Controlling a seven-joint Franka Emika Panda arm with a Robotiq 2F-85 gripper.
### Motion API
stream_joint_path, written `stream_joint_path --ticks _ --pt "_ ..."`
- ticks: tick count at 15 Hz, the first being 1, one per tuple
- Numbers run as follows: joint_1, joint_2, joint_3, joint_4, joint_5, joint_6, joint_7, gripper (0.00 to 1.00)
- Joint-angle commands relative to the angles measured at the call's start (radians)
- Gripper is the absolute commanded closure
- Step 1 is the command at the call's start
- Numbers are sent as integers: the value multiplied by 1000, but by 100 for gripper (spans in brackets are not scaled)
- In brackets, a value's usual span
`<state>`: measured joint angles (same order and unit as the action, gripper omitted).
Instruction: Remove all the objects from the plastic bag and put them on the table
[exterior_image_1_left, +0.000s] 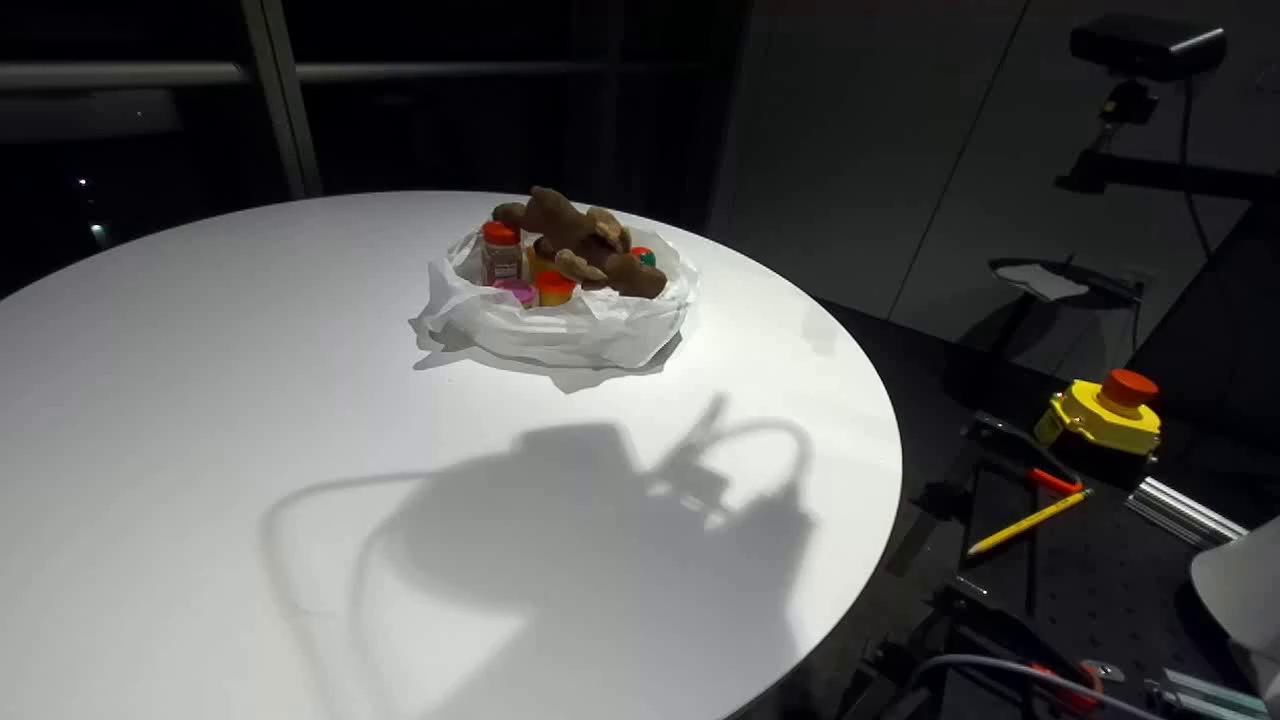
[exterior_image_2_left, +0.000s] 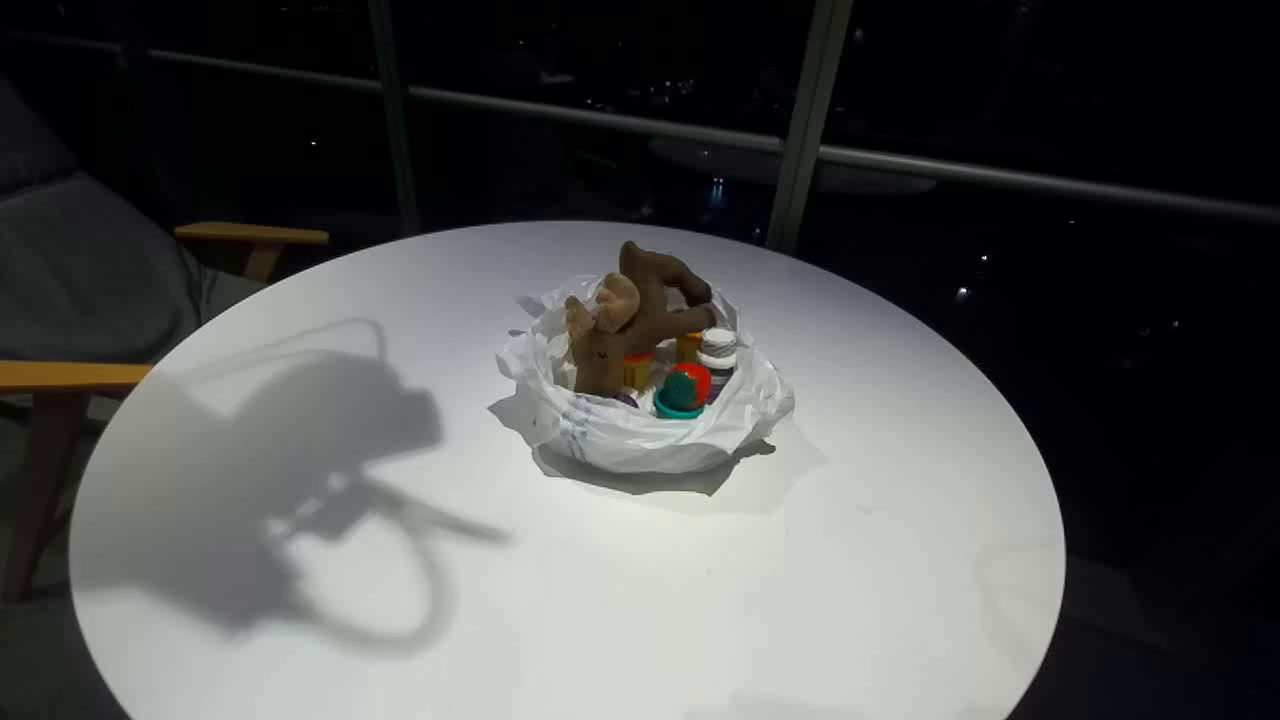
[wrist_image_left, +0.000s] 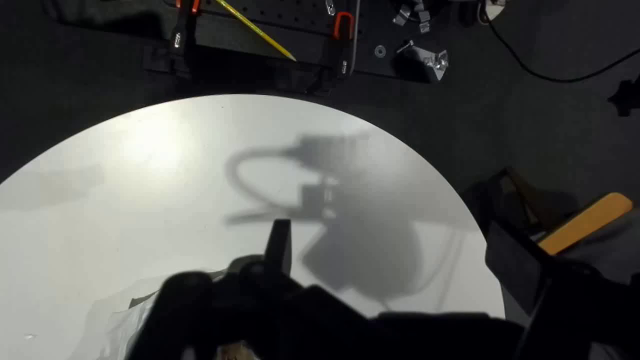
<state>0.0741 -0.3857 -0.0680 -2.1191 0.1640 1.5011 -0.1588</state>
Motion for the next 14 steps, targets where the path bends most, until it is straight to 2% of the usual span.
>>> stream_joint_path --ticks 1,10,14 --pt "-19 2 15 6 4 -4 -5 0" --pt "-19 -2 15 13 5 -4 -5 0" --pt "-20 106 36 57 -1 131 29 0"
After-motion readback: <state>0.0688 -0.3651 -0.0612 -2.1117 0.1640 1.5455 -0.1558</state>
